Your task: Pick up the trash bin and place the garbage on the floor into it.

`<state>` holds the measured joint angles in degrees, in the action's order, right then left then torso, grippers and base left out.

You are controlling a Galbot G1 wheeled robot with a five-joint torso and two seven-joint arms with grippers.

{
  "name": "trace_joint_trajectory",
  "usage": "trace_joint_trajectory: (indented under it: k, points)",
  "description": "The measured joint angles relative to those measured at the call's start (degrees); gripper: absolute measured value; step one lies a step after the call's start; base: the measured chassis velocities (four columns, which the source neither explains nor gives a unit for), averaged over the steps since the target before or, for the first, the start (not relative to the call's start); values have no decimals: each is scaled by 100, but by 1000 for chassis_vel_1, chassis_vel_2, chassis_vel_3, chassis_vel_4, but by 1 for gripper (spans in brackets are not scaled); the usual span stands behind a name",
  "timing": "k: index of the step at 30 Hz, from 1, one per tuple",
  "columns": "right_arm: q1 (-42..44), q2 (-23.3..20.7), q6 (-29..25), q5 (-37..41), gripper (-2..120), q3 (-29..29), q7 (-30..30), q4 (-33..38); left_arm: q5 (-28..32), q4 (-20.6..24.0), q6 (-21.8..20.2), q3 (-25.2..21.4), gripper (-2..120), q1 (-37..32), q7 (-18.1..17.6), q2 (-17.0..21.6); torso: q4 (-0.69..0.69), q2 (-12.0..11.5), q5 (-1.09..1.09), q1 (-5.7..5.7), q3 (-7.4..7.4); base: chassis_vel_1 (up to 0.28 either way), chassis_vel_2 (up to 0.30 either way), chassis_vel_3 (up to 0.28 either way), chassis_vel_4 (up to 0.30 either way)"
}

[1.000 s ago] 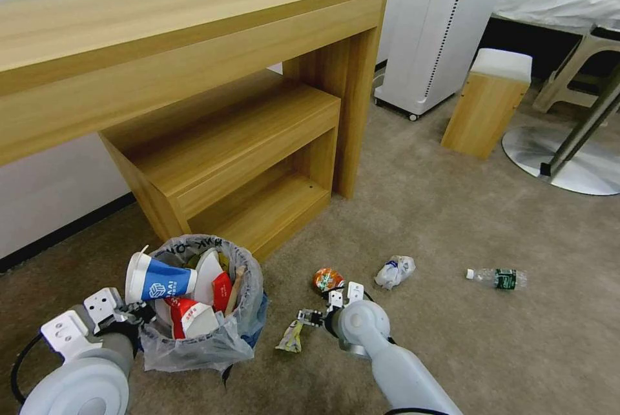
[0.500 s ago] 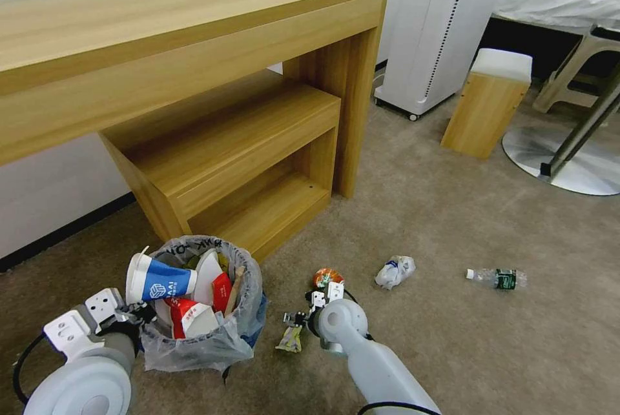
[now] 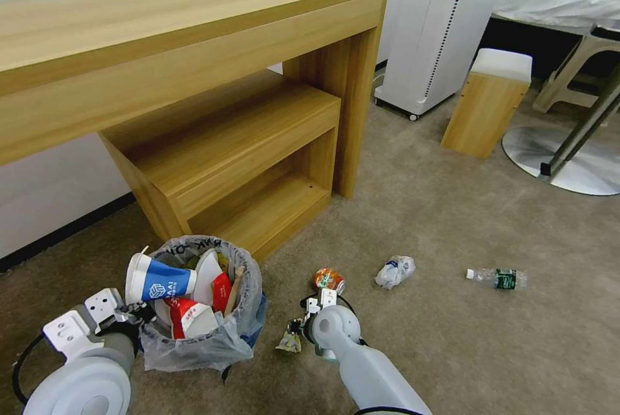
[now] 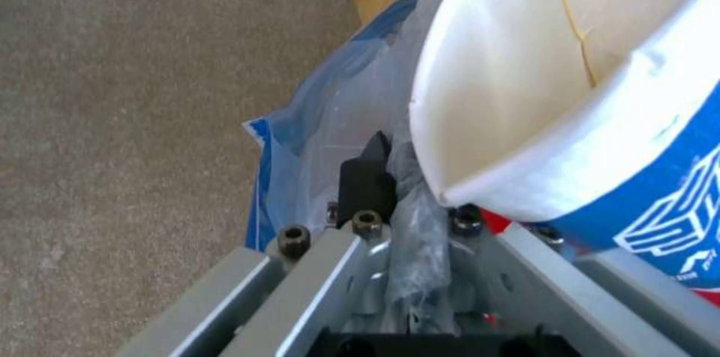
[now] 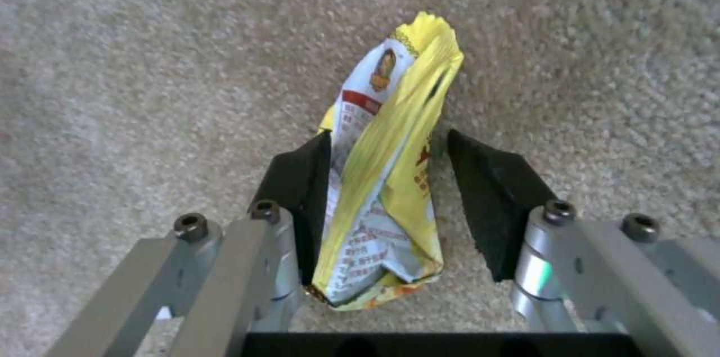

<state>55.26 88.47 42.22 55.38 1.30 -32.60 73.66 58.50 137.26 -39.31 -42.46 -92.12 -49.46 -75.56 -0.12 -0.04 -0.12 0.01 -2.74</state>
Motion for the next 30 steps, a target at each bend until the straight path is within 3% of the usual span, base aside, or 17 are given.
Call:
trace_joint_trajectory:
  k: [4, 12, 17, 21, 25, 30]
  points:
    - [6, 4, -6, -95, 36, -4, 59, -49, 0, 2, 2, -3, 1, 1, 1, 5, 0, 0, 0, 0, 0, 0, 0, 0, 0]
    - [18, -79, -123, -278, 4, -31, 194, -7, -26, -29, 6, 28, 1, 14, 6, -24, 0, 0, 1, 0, 0, 0, 0, 0, 0]
    - [83, -210, -244, -416, 0, -21, 314, 267, -30, -42, 9, 41, 1, 27, 9, -28, 0, 0, 1, 0, 0, 0, 0, 0, 0]
    - [196, -491, -469, -598, 0, 5, 479, 796, -37, -54, 9, 73, 1, 29, 10, -39, 0, 0, 1, 0, 0, 0, 0, 0, 0]
    - [461, -1126, -828, -994, 0, 5, 749, 2184, -14, -55, 10, 132, 1, 40, 11, -49, 0, 0, 0, 0, 0, 0, 0, 0, 0]
    - [645, -1544, -1142, -980, 0, -133, 1218, 3190, 202, -45, -6, 184, 1, 20, -25, -67, 0, 0, 2, 0, 1, 0, 0, 0, 0]
